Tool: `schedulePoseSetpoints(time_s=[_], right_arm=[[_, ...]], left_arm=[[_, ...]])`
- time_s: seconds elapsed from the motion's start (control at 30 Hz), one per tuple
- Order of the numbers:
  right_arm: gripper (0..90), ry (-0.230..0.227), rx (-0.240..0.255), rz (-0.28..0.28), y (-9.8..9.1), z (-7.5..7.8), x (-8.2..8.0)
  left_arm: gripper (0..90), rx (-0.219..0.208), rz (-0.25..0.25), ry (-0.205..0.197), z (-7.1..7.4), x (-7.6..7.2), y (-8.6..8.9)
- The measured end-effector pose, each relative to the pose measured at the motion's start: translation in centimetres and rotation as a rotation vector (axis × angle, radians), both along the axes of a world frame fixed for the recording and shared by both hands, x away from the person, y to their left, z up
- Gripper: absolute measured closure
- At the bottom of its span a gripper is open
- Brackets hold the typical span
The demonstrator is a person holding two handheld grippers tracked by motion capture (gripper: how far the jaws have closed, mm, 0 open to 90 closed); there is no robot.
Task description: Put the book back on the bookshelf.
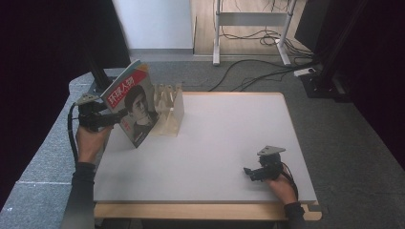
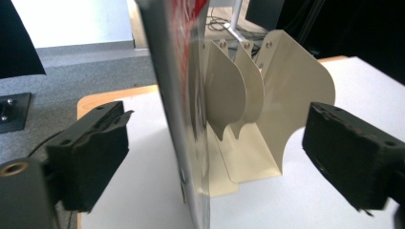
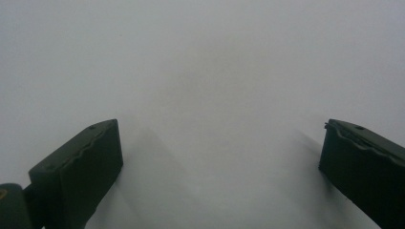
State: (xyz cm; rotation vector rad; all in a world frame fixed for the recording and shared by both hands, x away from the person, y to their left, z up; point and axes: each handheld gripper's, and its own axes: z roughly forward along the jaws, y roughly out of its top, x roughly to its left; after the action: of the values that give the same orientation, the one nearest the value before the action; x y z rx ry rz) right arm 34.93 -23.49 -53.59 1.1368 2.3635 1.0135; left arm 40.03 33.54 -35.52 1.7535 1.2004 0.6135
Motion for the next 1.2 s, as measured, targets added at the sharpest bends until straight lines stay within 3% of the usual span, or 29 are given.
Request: schedulePoseSetpoints(time_s=[0.27, 0.67, 0.9, 1.2], right_arm=[[0.0, 0.000, -0.001, 0.001, 0.0, 0.0, 0.0], [0.0, 0.000, -0.001, 0.000, 0.0, 0.0, 0.0], [0.0, 0.002, 0.001, -0.002, 0.0, 0.0, 0.0], [0.0, 0.001, 0.000, -0.001, 0.0, 0.0, 0.0]], left_arm=[[1.3, 0.009, -0.035, 0.009, 0.3, -2.2, -0.3], [0.5, -0.003, -0.078, -0.002, 0.1, -4.8, -1.2], [0.0, 0.009, -0.130, -0.015, -0.5, -5.6, -2.8], [0.0, 0.006, -0.222, 0.008, -2.4, -5.8, -6.1]])
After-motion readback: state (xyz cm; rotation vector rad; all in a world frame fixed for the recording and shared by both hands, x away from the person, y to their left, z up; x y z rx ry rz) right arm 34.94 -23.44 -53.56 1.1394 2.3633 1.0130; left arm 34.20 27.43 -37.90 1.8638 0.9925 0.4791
